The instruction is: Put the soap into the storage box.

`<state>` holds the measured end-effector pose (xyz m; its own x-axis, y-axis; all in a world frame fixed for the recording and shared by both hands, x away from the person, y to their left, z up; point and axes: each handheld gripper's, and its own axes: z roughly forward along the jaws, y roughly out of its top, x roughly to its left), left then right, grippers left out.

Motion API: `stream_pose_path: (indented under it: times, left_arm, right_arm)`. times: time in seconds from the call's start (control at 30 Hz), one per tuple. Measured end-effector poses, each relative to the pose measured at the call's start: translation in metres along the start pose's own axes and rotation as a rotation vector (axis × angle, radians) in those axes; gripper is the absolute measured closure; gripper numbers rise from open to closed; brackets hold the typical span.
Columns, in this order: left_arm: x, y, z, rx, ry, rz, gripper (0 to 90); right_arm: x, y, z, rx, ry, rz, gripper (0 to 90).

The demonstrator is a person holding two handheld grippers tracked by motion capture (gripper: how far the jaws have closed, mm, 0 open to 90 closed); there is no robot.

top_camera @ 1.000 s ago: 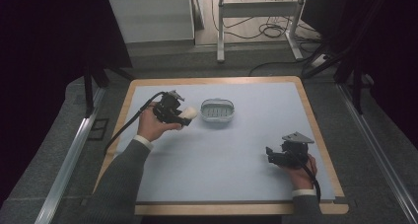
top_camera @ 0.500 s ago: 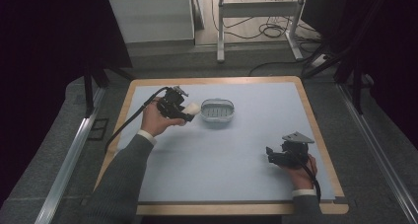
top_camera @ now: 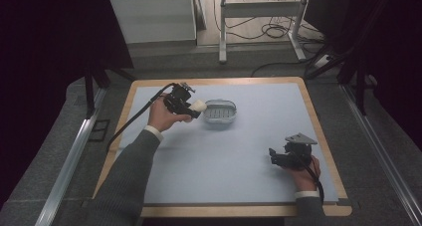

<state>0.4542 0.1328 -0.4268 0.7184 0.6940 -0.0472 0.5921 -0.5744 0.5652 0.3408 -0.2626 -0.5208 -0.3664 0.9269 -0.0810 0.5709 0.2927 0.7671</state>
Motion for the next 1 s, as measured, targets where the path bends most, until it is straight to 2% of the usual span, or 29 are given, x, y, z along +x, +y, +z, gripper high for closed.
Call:
stream_pose_path:
  times: [0.23,0.37,0.5,0.57,0.6,0.7,0.73,0.93,1.0]
  left_arm:
    - [0.004,0.005,0.005,-0.008,-0.009,0.001,49.5]
    - [0.000,0.012,0.007,-0.006,-0.011,0.026,49.5]
    - [-0.010,0.025,0.011,-0.012,-0.025,0.060,49.5]
    - [-0.011,0.027,0.011,-0.013,-0.029,0.063,49.5]
    - [-0.013,0.032,0.013,-0.007,-0.029,0.084,49.5]
    - [-0.016,0.035,0.015,-0.005,-0.030,0.092,49.4]
    - [-0.016,0.038,0.017,-0.012,-0.056,0.083,49.4]
    - [-0.013,0.040,0.025,0.007,-0.042,0.090,49.5]
    - [-0.012,0.041,0.026,0.005,-0.054,0.091,49.4]
  right_arm:
    - [-0.002,0.000,0.000,0.007,-0.005,0.006,10.2]
    - [-0.002,0.000,0.000,0.007,-0.006,0.008,10.2]
    - [-0.002,-0.001,0.001,0.010,-0.009,0.004,10.2]
    - [-0.001,-0.001,0.001,0.008,-0.007,0.005,10.2]
    - [-0.002,-0.001,0.001,0.007,-0.007,0.005,10.2]
    - [-0.002,0.000,0.000,0.005,-0.007,0.006,10.1]
    - [-0.002,0.000,0.000,0.005,-0.007,0.007,10.1]
    - [-0.003,-0.001,0.000,0.008,-0.007,0.007,10.2]
    - [-0.003,-0.001,0.001,0.010,-0.008,0.004,10.2]
